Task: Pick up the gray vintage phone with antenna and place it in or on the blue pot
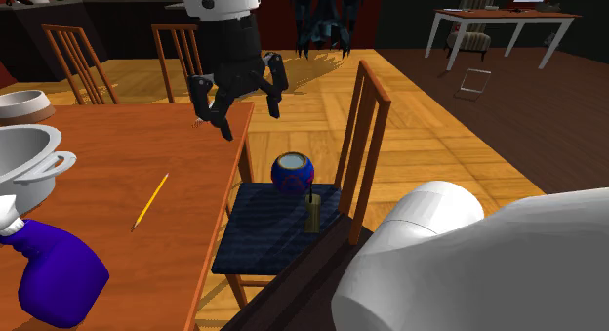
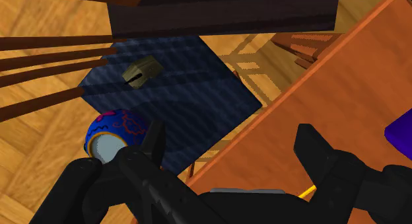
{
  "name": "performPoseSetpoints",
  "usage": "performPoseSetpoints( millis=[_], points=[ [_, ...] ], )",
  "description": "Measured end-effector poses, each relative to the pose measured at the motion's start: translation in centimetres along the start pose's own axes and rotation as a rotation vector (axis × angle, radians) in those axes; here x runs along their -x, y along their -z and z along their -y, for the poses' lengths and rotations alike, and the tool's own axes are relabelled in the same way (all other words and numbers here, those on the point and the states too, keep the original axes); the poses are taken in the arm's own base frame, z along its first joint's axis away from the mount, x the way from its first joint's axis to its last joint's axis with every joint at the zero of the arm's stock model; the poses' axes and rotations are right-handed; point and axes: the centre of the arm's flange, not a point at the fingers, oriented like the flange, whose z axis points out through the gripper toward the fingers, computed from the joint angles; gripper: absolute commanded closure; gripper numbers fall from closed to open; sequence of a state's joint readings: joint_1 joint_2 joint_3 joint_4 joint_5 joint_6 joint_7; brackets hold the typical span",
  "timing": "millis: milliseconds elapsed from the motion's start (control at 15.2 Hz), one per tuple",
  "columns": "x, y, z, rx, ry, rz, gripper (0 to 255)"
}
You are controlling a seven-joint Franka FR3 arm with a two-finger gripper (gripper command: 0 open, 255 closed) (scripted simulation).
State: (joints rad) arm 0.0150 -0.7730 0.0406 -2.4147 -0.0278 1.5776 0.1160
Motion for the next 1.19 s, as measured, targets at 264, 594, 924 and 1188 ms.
performPoseSetpoints(
  millis=[264,594,924,1188],
  points=[
    [0.4,-2.2,-1.7,-0.004,0.041,-0.011,0],
    [1.0,-8.0,-5.2,-0.014,0.142,-0.037,0],
    [1.1,-13.6,-8.4,-0.024,0.247,-0.063,0],
    [0.8,-18.0,-11.3,-0.032,0.331,-0.085,0]
  ],
)
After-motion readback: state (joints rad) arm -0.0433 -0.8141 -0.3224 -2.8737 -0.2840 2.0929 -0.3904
